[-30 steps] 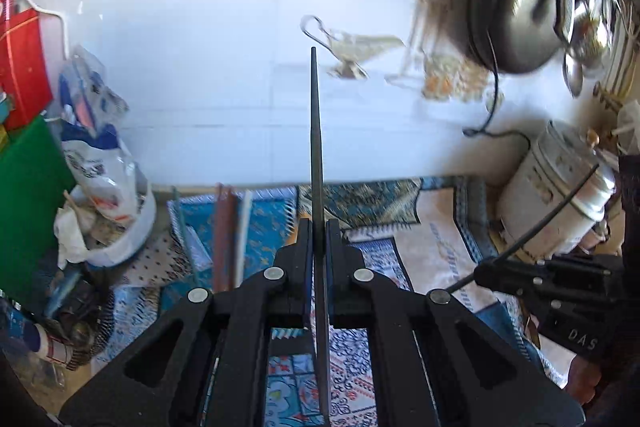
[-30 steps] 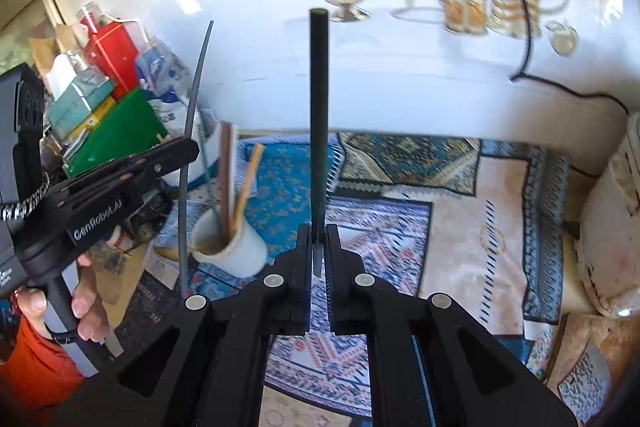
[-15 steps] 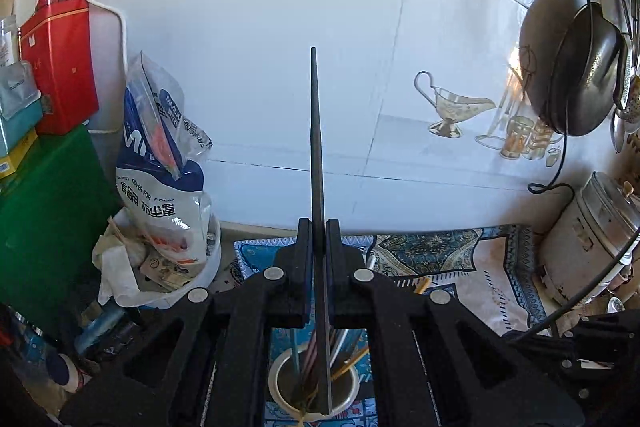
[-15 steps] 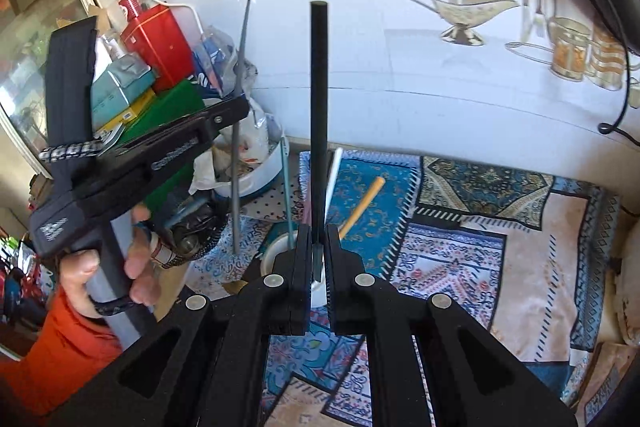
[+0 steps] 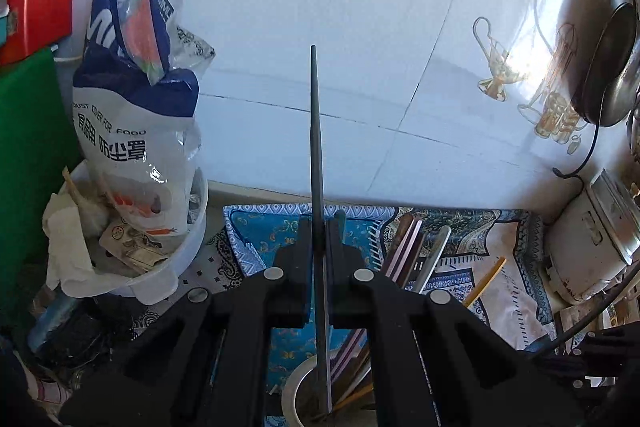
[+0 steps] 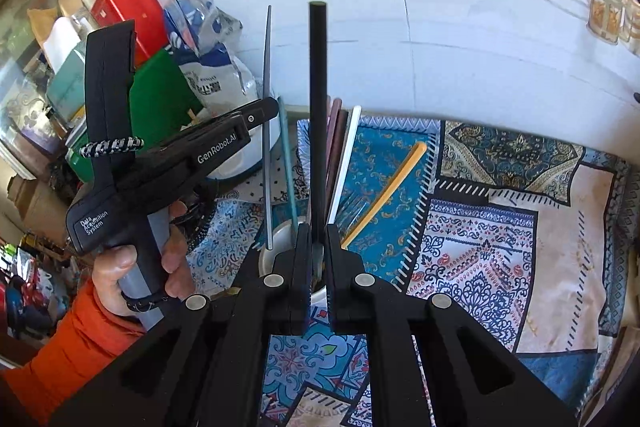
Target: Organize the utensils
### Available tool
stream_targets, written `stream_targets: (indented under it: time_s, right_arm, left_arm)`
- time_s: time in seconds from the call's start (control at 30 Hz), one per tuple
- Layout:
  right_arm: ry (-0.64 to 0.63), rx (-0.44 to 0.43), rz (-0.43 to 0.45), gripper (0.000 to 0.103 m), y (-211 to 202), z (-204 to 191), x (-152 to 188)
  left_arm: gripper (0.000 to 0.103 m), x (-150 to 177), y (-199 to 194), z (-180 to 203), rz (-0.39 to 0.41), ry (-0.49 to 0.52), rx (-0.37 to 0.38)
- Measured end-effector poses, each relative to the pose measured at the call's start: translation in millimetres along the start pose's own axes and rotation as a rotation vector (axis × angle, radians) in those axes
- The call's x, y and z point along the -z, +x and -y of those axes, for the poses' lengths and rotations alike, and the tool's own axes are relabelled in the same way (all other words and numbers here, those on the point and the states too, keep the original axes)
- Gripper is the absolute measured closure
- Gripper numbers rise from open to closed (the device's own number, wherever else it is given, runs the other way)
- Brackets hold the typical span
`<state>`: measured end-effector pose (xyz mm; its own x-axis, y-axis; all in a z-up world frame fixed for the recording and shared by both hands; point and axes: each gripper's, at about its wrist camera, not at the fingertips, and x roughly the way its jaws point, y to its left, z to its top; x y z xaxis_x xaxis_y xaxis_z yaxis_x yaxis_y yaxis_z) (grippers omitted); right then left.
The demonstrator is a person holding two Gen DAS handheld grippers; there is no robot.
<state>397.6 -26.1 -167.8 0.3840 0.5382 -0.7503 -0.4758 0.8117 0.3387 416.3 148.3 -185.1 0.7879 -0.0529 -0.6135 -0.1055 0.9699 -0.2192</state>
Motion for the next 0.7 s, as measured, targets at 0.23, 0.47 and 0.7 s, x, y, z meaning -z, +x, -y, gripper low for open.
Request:
stream_targets:
  time_s: [0.23, 0.47, 0.7]
  right_arm:
    - [-0.003, 0.031, -0.043, 0.097, 17.4, -3.5, 4.4]
    - [-0.022, 0.068, -0.069, 0.097, 30.3, -10.7, 8.3]
    - [-0.054, 0.086, -0.064, 0.085, 18.1, -13.1, 12.7]
  left_arm:
    - [0.099, 18.9, 15.6, -0.8, -0.052, 0.040, 0.001]
    - [0.099, 30.9, 11.2, 2.2, -0.134, 0.061, 0.013]
    - [0.098, 32.4, -13.5, 10.7, -0.214, 0.041, 0.020]
